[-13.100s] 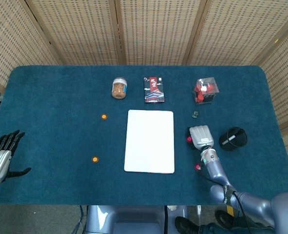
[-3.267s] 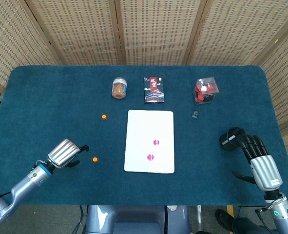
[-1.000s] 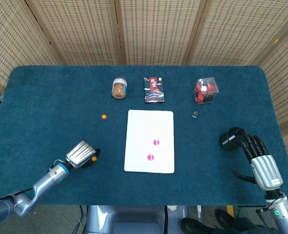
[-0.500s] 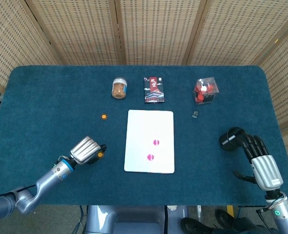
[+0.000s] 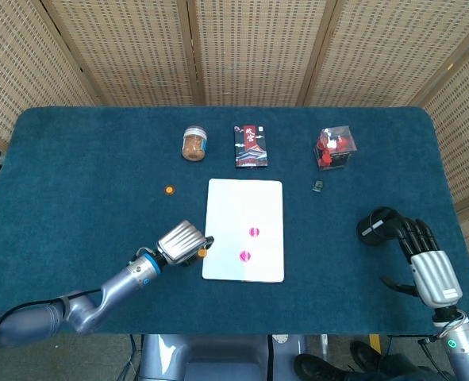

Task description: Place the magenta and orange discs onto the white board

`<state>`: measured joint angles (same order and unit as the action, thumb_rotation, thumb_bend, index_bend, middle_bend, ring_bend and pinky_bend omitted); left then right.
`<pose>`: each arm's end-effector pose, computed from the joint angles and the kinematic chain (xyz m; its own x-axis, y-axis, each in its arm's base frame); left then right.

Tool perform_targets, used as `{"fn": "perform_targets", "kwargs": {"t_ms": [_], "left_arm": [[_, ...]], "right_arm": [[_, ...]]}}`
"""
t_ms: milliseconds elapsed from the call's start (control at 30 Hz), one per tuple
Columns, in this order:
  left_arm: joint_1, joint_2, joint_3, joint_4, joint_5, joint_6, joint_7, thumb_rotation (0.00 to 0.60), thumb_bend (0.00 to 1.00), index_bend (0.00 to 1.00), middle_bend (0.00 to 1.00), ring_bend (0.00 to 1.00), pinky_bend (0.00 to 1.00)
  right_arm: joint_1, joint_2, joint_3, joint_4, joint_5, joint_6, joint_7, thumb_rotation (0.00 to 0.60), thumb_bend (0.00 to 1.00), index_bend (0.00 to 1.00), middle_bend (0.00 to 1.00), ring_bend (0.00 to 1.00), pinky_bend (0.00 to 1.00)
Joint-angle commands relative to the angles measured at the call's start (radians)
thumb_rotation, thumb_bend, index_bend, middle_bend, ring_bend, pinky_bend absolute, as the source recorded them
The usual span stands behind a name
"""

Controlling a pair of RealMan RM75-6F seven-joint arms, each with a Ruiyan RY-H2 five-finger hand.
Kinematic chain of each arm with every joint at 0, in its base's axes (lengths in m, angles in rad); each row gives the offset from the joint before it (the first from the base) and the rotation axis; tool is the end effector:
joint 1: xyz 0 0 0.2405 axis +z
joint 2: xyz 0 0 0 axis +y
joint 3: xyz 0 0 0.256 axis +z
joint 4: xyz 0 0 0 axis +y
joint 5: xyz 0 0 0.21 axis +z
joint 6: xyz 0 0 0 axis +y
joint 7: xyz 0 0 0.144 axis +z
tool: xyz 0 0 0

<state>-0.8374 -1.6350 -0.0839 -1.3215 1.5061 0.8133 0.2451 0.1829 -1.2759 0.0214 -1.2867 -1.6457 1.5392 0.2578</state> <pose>-0.1181 0.3238 -0.0686 0.6800 0.1795 0.7109 0.5716 -0.7370 -0.3607 -0.3196 -0.2096 0.1324 0.3180 0.0302 0.9476 -0.9192 -0.2349 0.3160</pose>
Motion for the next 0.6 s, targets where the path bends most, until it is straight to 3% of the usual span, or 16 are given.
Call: {"fn": "perform_targets", "kwargs": {"t_ms": [33, 167, 300, 600], "left_arm": [[-0.016, -0.028, -0.009, 0.014, -0.027, -0.015, 0.033, 0.6, 0.33, 0.52, 1.0, 0.97, 0.87], [-0.021, -0.035, -0.012, 0.012, -0.054, -0.031, 0.044, 0.6, 0.32, 0.47, 1.0, 0.97, 0.87], [-0.026, -0.038, -0.012, 0.013, -0.069, -0.039, 0.052, 0.6, 0.32, 0.3, 1.0, 0.97, 0.87], [-0.028, -0.03, -0.022, 0.019, -0.082, -0.021, 0.017, 0.6, 0.32, 0.28, 1.0, 0.97, 0.87]], "right_arm": [[0.0, 0.001, 0.0, 0.0, 0.0, 0.0, 0.001, 0.6, 0.0, 0.0, 0.0, 0.0, 0.0], [-0.001, 0.001, 0.0, -0.001, -0.001, 0.001, 0.003, 0.6, 0.0, 0.0, 0.0, 0.0, 0.0], [-0.001, 0.002, 0.0, -0.001, 0.0, 0.0, 0.005, 0.6, 0.0, 0.0, 0.0, 0.0, 0.0], [0.0, 0.003, 0.001, -0.002, 0.002, -0.004, 0.003, 0.6, 0.0, 0.0, 0.0, 0.0, 0.0]]}}
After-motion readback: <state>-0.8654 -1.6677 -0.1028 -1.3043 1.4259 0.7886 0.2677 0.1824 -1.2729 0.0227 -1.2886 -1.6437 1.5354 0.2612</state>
